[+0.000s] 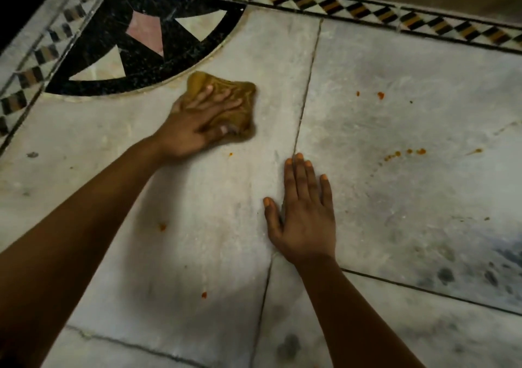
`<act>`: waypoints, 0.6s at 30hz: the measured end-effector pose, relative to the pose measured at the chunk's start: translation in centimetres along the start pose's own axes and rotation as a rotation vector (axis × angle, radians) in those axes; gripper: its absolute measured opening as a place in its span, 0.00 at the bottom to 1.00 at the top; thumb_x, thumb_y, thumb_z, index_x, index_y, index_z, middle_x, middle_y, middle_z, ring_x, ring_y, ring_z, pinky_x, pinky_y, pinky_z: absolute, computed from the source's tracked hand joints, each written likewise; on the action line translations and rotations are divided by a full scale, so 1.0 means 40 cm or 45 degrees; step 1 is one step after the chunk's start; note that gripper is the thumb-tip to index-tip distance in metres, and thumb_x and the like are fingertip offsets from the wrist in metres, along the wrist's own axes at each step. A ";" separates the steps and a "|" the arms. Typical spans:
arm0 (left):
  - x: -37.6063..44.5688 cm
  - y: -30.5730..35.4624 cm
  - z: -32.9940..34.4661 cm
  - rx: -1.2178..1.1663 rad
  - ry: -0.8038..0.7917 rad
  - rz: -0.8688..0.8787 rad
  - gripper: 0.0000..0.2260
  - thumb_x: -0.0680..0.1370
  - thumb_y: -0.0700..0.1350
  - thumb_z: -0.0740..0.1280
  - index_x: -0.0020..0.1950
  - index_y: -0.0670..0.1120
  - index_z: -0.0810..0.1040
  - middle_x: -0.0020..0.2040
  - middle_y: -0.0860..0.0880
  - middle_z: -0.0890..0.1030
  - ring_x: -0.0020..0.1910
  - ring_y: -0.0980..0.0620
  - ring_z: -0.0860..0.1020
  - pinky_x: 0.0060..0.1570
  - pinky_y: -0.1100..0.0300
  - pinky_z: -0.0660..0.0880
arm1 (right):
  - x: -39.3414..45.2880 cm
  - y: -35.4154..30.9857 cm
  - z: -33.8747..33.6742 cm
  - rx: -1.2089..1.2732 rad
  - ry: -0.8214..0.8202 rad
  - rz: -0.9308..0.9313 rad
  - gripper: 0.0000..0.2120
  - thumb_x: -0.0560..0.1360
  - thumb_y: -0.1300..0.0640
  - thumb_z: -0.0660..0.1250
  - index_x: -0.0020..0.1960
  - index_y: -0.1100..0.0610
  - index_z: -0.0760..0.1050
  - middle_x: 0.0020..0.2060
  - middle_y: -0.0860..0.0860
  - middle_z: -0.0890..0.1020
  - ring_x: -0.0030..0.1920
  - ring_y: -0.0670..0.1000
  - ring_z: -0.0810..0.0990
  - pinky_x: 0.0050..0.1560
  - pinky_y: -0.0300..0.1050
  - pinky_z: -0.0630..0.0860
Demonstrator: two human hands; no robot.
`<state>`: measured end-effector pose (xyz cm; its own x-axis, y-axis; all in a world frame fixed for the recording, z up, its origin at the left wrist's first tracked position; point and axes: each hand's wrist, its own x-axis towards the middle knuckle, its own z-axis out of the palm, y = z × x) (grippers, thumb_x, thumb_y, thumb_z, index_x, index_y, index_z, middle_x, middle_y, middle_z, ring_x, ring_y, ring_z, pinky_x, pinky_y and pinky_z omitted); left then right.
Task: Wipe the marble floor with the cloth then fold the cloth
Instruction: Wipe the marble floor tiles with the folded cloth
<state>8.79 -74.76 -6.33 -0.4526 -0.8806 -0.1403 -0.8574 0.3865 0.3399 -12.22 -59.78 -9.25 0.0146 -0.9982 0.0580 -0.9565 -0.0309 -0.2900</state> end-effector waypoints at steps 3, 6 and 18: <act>0.112 -0.018 -0.038 0.020 0.025 -0.244 0.30 0.76 0.63 0.52 0.76 0.57 0.51 0.78 0.50 0.52 0.76 0.47 0.48 0.72 0.47 0.45 | -0.001 0.003 0.001 0.000 -0.017 -0.004 0.33 0.76 0.42 0.49 0.75 0.59 0.55 0.75 0.56 0.58 0.75 0.53 0.54 0.73 0.53 0.48; 0.209 0.056 -0.029 0.051 0.000 -0.306 0.29 0.78 0.62 0.53 0.76 0.53 0.52 0.77 0.47 0.53 0.76 0.44 0.51 0.73 0.46 0.46 | -0.003 0.002 0.000 -0.016 -0.011 -0.012 0.33 0.76 0.41 0.48 0.75 0.60 0.55 0.75 0.56 0.58 0.75 0.53 0.54 0.73 0.52 0.47; -0.130 -0.013 0.023 0.155 0.022 -0.269 0.31 0.74 0.70 0.43 0.75 0.61 0.44 0.78 0.53 0.47 0.76 0.48 0.45 0.70 0.41 0.46 | -0.002 0.009 0.006 -0.053 -0.002 -0.056 0.34 0.76 0.41 0.45 0.75 0.62 0.55 0.74 0.58 0.58 0.75 0.56 0.56 0.72 0.52 0.44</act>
<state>11.36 -70.13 -6.61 -0.2566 -0.9496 -0.1803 -0.9563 0.2224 0.1897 -12.49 -59.73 -9.59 0.0572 -0.9960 0.0683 -0.9662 -0.0724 -0.2473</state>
